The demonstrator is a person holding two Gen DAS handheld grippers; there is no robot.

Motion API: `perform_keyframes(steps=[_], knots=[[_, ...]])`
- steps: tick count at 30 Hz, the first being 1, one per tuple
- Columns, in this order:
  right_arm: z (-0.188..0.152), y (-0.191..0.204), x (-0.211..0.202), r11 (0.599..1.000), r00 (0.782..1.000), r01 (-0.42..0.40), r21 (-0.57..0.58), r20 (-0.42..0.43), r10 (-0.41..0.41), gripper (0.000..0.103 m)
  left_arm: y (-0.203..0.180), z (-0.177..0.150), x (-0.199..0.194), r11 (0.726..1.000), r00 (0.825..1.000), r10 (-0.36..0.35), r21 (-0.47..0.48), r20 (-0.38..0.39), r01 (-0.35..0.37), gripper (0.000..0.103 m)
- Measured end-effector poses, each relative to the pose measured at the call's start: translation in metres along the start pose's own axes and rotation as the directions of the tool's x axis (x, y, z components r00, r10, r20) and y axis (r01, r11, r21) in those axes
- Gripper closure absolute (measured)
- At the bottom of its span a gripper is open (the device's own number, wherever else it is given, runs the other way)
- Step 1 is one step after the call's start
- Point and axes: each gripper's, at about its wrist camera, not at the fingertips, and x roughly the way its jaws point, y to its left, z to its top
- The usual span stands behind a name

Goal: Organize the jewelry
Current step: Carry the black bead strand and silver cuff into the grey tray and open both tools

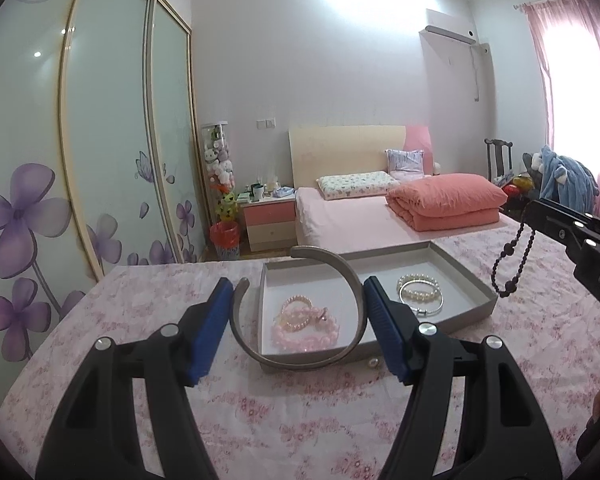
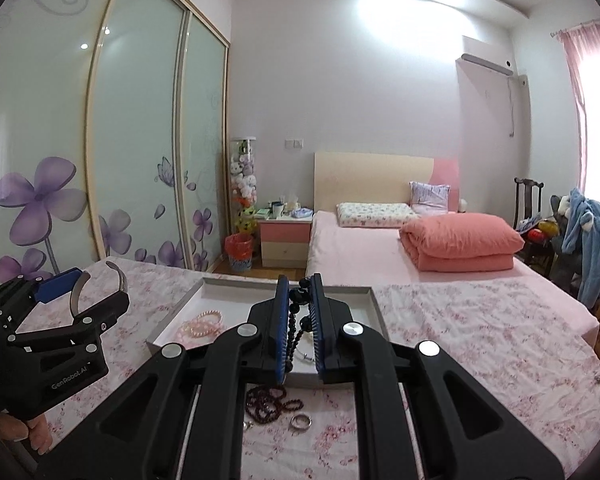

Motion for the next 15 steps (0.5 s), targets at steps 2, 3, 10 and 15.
perform_keyframes(steps=[2, 3, 10, 15], knots=[[0.000, -0.001, 0.000, 1.000, 1.000, 0.004, -0.003, 0.008, -0.004, 0.092, 0.000, 0.002, 0.000, 1.000, 1.000, 0.001, -0.004, 0.006, -0.001, 0.038], [0.001, -0.001, 0.000, 1.000, 1.000, 0.006, -0.004, 0.010, -0.006, 0.092, -0.001, 0.002, 0.000, 1.000, 1.000, 0.001, -0.006, 0.008, -0.001, 0.038], [0.003, 0.000, 0.004, 1.000, 1.000, 0.016, -0.007, 0.020, -0.015, 0.092, -0.001, 0.006, 0.005, 1.000, 1.000, -0.004, -0.017, 0.011, 0.005, 0.038], [0.008, -0.001, 0.012, 1.000, 0.999, 0.026, -0.007, 0.040, -0.026, 0.092, -0.001, 0.012, 0.013, 1.000, 1.000, -0.004, -0.026, 0.024, 0.004, 0.038]])
